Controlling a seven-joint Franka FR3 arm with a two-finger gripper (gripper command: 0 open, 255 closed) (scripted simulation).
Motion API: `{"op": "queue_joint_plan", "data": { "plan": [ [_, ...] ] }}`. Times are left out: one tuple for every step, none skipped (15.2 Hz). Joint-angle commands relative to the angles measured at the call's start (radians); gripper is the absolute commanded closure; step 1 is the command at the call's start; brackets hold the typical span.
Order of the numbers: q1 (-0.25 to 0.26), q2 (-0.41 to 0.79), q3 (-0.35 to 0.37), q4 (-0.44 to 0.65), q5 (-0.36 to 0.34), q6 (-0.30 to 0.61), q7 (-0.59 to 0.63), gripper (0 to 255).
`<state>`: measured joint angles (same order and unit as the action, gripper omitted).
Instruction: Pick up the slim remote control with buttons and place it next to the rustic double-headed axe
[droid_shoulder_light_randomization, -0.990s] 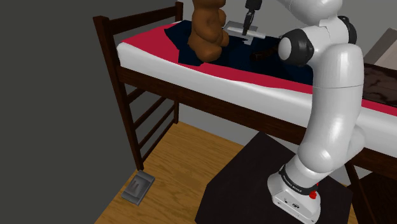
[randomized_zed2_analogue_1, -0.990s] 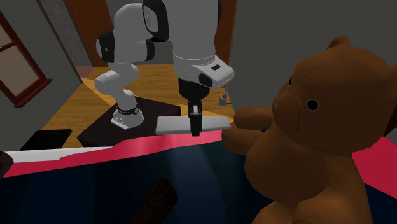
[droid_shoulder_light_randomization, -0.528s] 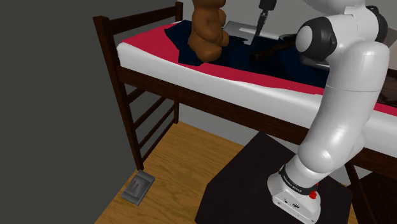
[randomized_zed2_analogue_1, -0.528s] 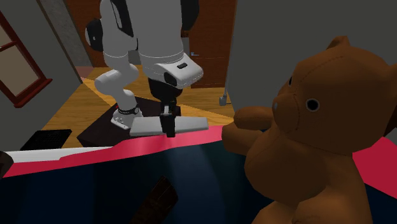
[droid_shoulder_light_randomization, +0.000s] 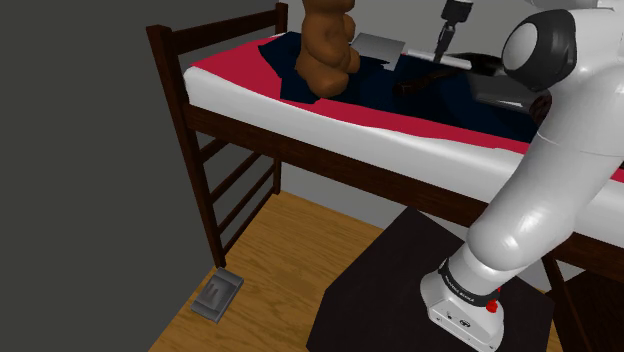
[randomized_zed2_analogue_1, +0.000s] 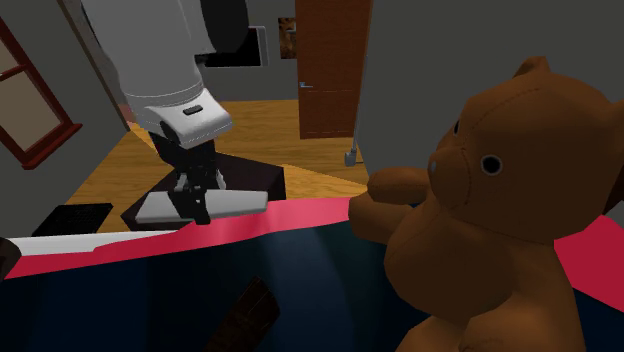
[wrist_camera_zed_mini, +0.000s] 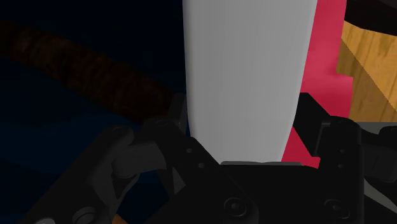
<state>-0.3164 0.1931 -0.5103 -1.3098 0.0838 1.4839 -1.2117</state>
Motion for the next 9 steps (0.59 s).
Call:
{"op": "queue_joint_plan", "data": {
  "plan": [
    [-0.015, -0.032, -0.014, -0.047, -0.013, 0.018, -0.035, 255],
    [-0.024, -0.045, -0.022, -0.063, -0.019, 0.022, -0.054, 255],
    [-0.034, -0.057, -0.03, -0.078, -0.024, 0.026, -0.073, 255],
    [-0.044, -0.068, -0.038, -0.091, -0.028, 0.029, -0.092, 255],
    [-0.054, -0.078, -0.047, -0.103, -0.032, 0.032, -0.112, 255],
    [-0.065, -0.086, -0.056, -0.113, -0.036, 0.035, -0.132, 255],
    [-0.076, -0.093, -0.065, -0.121, -0.039, 0.037, -0.153, 255],
    [-0.088, -0.099, -0.074, -0.129, -0.041, 0.039, -0.174, 255],
    [-0.1, -0.104, -0.084, -0.134, -0.043, 0.04, -0.196, 255]
  ]
}}
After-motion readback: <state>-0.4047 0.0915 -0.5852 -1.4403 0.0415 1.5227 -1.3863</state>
